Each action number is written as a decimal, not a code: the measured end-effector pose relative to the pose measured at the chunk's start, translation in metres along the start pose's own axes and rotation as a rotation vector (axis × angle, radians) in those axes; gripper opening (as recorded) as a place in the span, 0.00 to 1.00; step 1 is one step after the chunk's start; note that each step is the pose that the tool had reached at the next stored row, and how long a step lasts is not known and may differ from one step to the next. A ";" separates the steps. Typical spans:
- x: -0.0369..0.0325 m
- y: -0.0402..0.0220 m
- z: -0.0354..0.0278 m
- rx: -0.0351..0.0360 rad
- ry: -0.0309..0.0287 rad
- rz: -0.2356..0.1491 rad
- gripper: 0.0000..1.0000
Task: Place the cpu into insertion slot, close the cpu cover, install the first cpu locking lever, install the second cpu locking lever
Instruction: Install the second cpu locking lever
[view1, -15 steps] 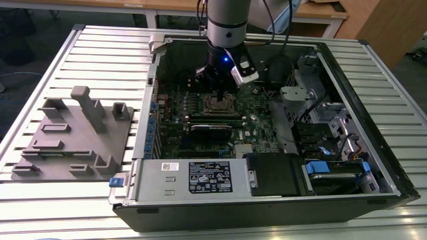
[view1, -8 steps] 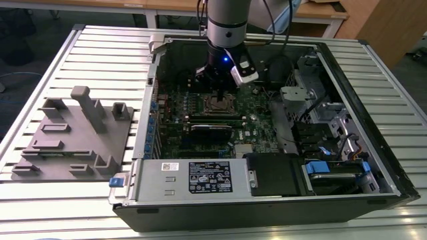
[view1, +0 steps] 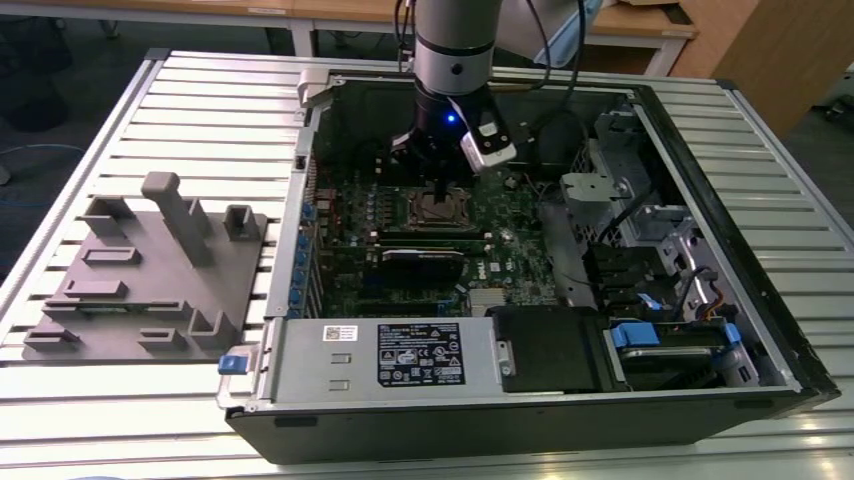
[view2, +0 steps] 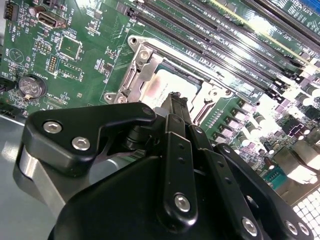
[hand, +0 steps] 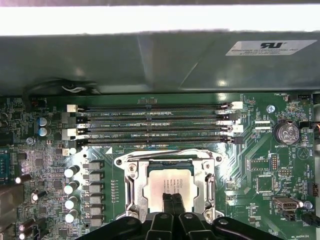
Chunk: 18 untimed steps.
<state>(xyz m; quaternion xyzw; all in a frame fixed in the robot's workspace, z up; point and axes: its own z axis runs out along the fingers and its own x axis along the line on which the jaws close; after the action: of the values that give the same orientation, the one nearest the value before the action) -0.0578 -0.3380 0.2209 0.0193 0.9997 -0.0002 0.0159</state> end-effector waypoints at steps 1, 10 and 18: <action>0.0000 0.0000 -0.0002 0.0001 0.0000 0.000 0.11; 0.0000 0.0000 -0.0017 0.0000 0.0000 0.000 0.11; -0.0001 0.0000 -0.0039 0.0000 0.0000 0.000 0.11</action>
<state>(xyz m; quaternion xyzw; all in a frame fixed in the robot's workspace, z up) -0.0578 -0.3381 0.2247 0.0193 0.9997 -0.0002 0.0159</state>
